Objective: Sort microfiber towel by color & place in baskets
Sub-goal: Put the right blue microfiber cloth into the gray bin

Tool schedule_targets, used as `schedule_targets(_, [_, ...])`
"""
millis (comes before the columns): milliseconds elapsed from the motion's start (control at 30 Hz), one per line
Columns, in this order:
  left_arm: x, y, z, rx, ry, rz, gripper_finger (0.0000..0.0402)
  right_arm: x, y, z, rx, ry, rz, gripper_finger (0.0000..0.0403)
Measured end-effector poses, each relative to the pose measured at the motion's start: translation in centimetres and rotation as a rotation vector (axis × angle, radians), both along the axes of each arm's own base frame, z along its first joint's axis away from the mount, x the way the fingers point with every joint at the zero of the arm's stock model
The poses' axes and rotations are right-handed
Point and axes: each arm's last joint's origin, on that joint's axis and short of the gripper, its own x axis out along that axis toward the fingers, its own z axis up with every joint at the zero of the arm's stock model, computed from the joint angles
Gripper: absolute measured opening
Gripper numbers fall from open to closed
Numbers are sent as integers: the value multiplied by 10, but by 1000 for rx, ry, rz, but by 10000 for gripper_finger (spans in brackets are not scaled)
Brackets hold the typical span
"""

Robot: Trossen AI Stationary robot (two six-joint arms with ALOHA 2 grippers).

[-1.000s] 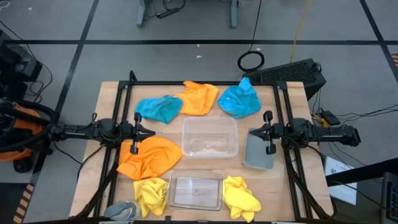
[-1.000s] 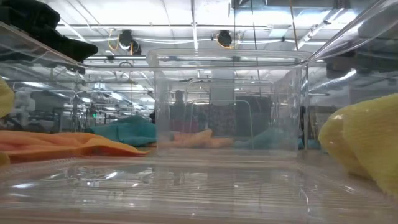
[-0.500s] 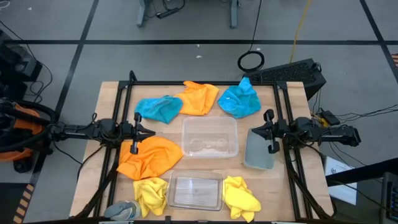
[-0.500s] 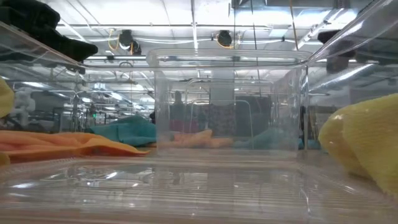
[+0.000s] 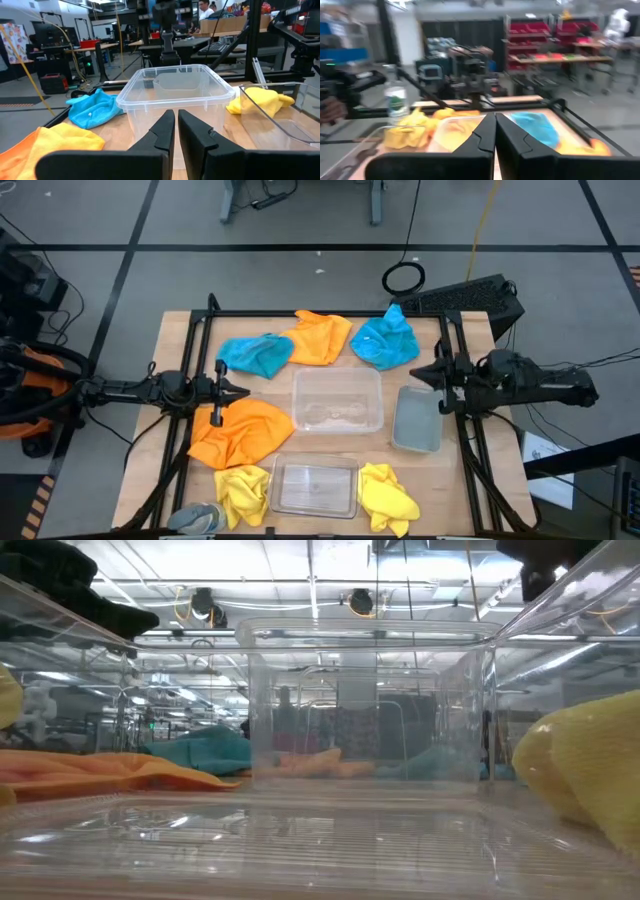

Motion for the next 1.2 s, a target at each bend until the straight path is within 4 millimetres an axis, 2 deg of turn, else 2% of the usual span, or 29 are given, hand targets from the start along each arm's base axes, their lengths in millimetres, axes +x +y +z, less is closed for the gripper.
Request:
schedule_targets(267, [0,0,0,-1,0,9,32,16,0,63,-10,94,-21,0])
schedule_targets(633, [0,1,0,-7,-1,21,32,34,0,116,-68,141,-14,0])
schedule_targets(733, [0,1,0,-2,-2,22,32,39,0,120,-69,173,-12,0])
schedule_targets(1033, [-1,0,3,-34,16,2,29,49,0,111,-71,257,-11,0])
schedule_targets(1100, [-2,0,10,-56,29,-11,21,50,0,110,-77,263,-11,0])
schedule_targets(1200, [-7,1,33,-66,44,11,7,52,0,110,-92,272,-10,0])
